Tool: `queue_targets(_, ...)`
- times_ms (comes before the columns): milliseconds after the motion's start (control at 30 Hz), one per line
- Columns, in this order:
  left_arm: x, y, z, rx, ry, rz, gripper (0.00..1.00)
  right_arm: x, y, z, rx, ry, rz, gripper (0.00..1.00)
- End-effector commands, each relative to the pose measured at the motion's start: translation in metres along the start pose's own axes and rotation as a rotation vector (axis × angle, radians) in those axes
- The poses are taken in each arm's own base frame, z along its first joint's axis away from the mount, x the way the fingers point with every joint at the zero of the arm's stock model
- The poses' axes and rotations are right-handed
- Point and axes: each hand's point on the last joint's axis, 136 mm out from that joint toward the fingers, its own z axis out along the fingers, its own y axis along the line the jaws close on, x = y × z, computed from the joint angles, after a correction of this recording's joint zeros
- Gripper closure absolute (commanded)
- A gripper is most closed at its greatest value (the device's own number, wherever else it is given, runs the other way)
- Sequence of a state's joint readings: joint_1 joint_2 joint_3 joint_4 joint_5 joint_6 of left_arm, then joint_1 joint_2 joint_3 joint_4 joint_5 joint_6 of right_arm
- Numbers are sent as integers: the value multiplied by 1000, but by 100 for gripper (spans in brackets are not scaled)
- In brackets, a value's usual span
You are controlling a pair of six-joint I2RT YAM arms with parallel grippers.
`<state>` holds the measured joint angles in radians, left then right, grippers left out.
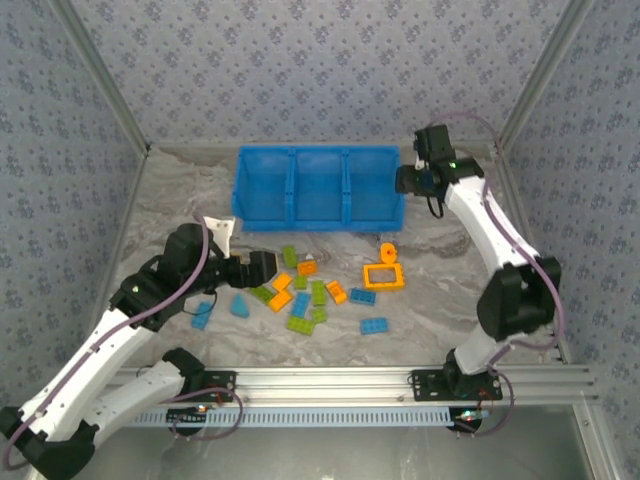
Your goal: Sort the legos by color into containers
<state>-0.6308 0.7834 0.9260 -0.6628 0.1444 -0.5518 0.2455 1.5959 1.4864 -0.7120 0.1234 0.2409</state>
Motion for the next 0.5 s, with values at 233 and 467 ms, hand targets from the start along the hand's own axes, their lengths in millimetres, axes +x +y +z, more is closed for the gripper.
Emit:
queue_targets(233, -14, -37, 20, 125, -52, 5, 3, 137, 39, 45, -105, 273, -29, 23)
queue_targets(467, -9, -53, 33, 127, -21, 55, 3, 157, 45, 83, -97, 359, -39, 25)
